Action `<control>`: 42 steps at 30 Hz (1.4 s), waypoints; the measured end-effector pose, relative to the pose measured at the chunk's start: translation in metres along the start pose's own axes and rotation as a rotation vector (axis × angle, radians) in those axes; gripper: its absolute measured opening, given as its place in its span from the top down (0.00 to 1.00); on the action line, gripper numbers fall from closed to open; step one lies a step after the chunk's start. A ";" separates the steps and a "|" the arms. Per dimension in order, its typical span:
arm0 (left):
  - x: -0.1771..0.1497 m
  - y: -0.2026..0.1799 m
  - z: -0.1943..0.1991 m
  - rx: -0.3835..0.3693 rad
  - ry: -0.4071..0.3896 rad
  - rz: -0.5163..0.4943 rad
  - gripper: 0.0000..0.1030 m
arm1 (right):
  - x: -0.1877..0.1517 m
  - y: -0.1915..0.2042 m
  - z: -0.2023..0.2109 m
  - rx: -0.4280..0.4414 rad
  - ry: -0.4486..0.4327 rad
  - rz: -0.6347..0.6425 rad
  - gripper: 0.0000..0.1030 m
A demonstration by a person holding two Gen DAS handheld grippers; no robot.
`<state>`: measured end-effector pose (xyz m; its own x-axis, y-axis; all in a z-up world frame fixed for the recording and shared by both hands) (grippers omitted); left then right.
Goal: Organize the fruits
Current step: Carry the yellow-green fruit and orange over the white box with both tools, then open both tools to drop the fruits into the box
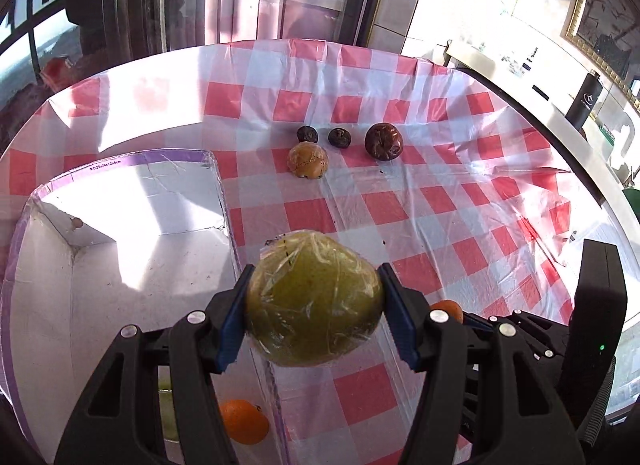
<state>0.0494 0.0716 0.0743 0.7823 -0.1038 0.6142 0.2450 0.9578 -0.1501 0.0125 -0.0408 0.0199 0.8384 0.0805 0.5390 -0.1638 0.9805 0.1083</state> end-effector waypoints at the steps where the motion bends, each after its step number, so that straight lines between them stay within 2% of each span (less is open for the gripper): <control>1: 0.001 0.006 0.004 0.004 -0.008 0.002 0.41 | 0.003 0.007 0.001 0.003 -0.007 0.009 0.64; 10: -0.009 0.073 0.028 0.055 -0.035 0.054 0.41 | 0.016 0.064 0.010 0.032 -0.067 0.080 0.64; 18: -0.037 0.137 0.035 0.133 0.005 0.122 0.41 | 0.029 0.127 0.029 0.087 -0.126 0.202 0.64; 24: -0.068 0.171 0.037 0.188 0.065 0.177 0.41 | 0.008 0.172 0.022 0.146 -0.078 0.328 0.64; 27: -0.071 0.178 0.040 0.217 0.074 0.167 0.41 | -0.002 0.187 0.017 0.158 -0.051 0.374 0.64; 31: -0.077 0.179 0.041 0.235 0.096 0.133 0.41 | -0.011 0.195 0.011 0.146 -0.022 0.405 0.63; 37: -0.089 0.184 0.036 0.226 0.142 0.154 0.41 | -0.020 0.198 0.008 0.124 -0.004 0.424 0.62; 40: -0.090 0.186 0.035 0.233 0.149 0.162 0.39 | -0.021 0.197 0.011 0.129 -0.012 0.419 0.55; 42: -0.090 0.186 0.035 0.236 0.144 0.160 0.35 | -0.022 0.195 0.012 0.132 -0.015 0.412 0.39</control>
<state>0.0041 0.2683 0.0184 0.8771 0.0329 0.4791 -0.0144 0.9990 -0.0421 -0.0444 0.1468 0.0390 0.6816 0.4567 0.5718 -0.5489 0.8358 -0.0133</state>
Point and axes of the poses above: each gripper's, at about its wrist camera, not at the fingertips, and z roughly against the way its jaws point, y to its left, x to its top, the point moved 9 cm from there along -z, roughly the way its jaws point
